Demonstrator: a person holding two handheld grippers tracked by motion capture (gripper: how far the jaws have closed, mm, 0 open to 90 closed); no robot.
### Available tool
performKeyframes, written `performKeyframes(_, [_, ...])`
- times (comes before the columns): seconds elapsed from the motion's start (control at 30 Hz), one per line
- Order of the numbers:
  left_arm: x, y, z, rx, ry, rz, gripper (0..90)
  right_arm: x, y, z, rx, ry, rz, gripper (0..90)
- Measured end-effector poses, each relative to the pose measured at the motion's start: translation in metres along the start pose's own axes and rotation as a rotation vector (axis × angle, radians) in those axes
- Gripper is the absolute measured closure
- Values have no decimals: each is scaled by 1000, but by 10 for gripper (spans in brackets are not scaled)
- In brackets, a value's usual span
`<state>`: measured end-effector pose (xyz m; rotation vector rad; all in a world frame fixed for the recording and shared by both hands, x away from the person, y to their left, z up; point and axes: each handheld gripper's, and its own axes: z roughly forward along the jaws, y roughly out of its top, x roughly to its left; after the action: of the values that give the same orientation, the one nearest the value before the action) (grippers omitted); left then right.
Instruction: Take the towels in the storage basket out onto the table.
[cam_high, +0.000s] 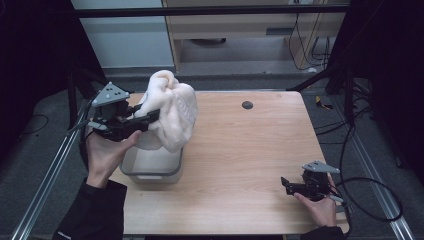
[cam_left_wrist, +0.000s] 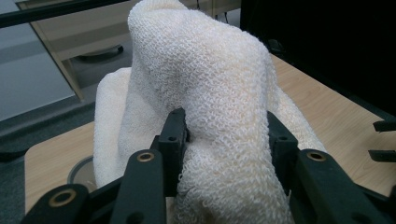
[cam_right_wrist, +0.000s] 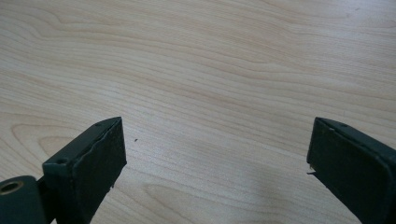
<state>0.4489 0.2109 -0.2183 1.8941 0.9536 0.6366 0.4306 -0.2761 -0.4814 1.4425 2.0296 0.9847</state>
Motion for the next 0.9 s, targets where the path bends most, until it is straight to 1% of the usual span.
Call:
performKeyframes(0.03, [-2,1,2,-4,-4,-3,590,0,0,0,-1,-2,-3,47])
performKeyframes(0.17, [-11,3,9,5,-21,12,590,0,0,-1,-3,-1,7,47])
performKeyframes(0.23, [-15,4,12,10,-32,23,590,-1,0,-1,-4,-4,4,47])
performKeyframes(0.27, [-16,5,14,5,-31,39,590,-1,0,-1,-5,-5,4,47])
performKeyframes(0.43, [-28,5,25,16,-53,54,590,-1,0,-1,-9,-9,-2,46])
performKeyframes(0.47, [-31,4,27,22,-65,45,590,-2,0,-1,-9,-10,-3,46])
performKeyframes(0.57, [-37,2,36,37,-74,60,589,-2,0,-2,-8,-17,-6,47])
performKeyframes(0.6, [-37,2,36,37,-74,60,590,-2,0,-2,-8,-17,-6,47])
performKeyframes(0.63, [-41,1,41,41,-77,64,589,-2,0,-2,-8,-20,-8,47])
performKeyframes(0.7, [-44,-2,47,52,-84,71,589,-2,0,-2,-8,-23,-9,47])
performKeyframes(0.73, [-44,-2,47,52,-84,71,589,-2,0,-2,-8,-23,-10,47])
performKeyframes(0.77, [-47,-5,54,63,-95,71,589,-2,0,-2,-9,-24,-10,47])
performKeyframes(0.9, [-54,-11,67,79,-111,75,589,-3,0,-2,-10,-31,-20,48])
